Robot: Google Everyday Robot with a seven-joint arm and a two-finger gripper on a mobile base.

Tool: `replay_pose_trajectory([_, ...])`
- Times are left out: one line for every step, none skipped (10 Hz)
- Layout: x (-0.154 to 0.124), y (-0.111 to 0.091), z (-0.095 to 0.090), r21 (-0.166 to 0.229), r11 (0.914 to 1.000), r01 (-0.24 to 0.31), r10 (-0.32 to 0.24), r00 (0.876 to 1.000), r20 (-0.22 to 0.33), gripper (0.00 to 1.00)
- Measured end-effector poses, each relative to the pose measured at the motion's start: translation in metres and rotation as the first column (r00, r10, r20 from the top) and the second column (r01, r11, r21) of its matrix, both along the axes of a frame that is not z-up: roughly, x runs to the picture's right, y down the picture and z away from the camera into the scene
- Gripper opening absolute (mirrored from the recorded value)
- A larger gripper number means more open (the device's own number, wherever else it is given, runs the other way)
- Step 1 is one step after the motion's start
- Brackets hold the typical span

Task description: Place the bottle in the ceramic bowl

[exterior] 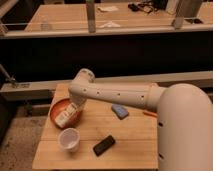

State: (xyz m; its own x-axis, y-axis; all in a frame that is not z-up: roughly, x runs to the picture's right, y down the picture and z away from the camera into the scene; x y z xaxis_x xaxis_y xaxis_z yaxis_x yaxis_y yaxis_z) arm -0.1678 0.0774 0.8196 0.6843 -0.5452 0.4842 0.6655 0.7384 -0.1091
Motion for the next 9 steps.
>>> replay_pose_trajectory([-0.0001, 0.0, 0.0001, 0.001, 1.0, 0.002, -0.002, 1.0, 0.001, 0.14])
replay_pose_trajectory([-0.0002, -0.0001, 0.0002, 0.002, 1.0, 0.004, -0.004, 1.0, 0.002, 0.14])
replay_pose_trajectory([-0.0002, -0.0004, 0.0004, 0.004, 1.0, 0.006, -0.006, 1.0, 0.002, 0.14])
replay_pose_trajectory([-0.0002, -0.0006, 0.0006, 0.005, 1.0, 0.007, -0.007, 1.0, 0.003, 0.14])
replay_pose_trajectory([0.0, -0.0006, 0.0008, 0.006, 0.9999, 0.009, -0.009, 1.0, 0.004, 0.14])
replay_pose_trajectory([-0.0001, -0.0008, 0.0008, 0.007, 0.9999, 0.011, -0.011, 1.0, 0.005, 0.14])
replay_pose_trajectory([-0.0002, -0.001, 0.001, 0.008, 0.9999, 0.013, -0.013, 1.0, 0.006, 0.14])
replay_pose_trajectory([-0.0002, -0.0012, 0.001, 0.009, 0.9998, 0.015, -0.015, 1.0, 0.008, 0.14])
replay_pose_trajectory([0.0, -0.0011, 0.0015, 0.01, 0.9998, 0.016, -0.016, 1.0, 0.008, 0.14])
